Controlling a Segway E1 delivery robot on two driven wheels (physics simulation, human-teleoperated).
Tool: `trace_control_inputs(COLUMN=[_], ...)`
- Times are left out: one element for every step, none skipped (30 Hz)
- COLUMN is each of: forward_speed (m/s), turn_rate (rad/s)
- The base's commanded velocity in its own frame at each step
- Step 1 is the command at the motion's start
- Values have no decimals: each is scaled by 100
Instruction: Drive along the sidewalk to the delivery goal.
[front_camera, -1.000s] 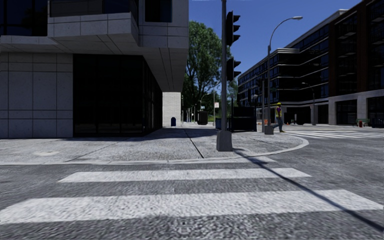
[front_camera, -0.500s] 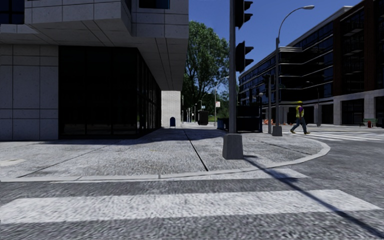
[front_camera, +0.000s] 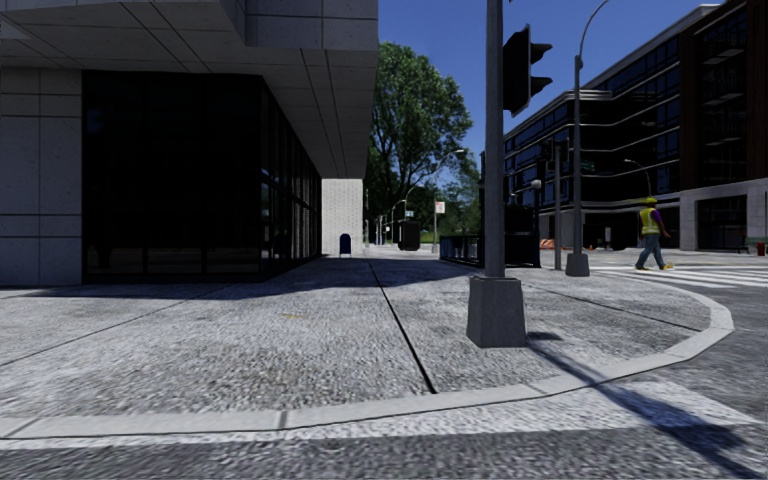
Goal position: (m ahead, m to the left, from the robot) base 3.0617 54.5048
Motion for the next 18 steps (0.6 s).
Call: trace_control_inputs(forward_speed=[200, 200, 200, 200, 200, 200, 200, 200, 200, 200, 200, 200, 200, 200, 200, 200, 200, 200], turn_rate=[50, 51, 52, 52, 52, 52, 52, 52, 52, 52, 53, 53, 53, 53, 54, 55, 55, 55])
